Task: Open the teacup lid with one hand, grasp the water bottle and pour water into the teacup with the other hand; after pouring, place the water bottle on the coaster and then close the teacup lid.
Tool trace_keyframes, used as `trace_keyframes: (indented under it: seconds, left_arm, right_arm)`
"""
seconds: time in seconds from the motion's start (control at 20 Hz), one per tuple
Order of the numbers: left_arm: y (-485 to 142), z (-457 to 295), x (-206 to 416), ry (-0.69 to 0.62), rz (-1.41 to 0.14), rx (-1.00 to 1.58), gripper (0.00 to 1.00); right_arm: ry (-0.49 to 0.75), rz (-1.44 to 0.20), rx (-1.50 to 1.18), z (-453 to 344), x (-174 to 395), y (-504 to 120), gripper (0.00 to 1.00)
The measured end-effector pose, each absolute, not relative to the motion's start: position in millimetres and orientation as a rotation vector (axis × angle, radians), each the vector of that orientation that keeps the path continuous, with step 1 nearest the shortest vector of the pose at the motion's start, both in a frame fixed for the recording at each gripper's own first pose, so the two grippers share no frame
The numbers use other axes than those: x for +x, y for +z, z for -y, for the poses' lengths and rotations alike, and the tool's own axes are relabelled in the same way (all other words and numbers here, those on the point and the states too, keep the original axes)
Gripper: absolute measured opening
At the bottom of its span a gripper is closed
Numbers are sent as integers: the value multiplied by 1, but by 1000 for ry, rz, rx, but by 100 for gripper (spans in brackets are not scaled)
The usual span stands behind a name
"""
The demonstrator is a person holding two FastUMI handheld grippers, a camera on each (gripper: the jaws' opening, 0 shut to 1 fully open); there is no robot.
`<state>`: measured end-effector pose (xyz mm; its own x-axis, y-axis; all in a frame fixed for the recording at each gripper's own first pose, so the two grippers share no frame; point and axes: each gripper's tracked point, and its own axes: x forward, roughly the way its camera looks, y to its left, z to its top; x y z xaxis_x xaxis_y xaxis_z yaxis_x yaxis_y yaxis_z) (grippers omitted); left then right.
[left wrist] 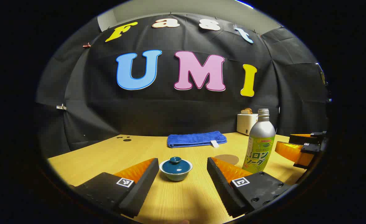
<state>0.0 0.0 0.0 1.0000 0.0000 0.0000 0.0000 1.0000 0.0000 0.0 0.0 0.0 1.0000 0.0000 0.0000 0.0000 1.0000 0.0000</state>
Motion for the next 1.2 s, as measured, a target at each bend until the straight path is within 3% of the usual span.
trace_keyframes:
  seconds: [1.2]
  left_arm:
    - [-1,-13,4,41,0,1,99]
  right_arm:
    - [27,3,0,-2,1,0,99]
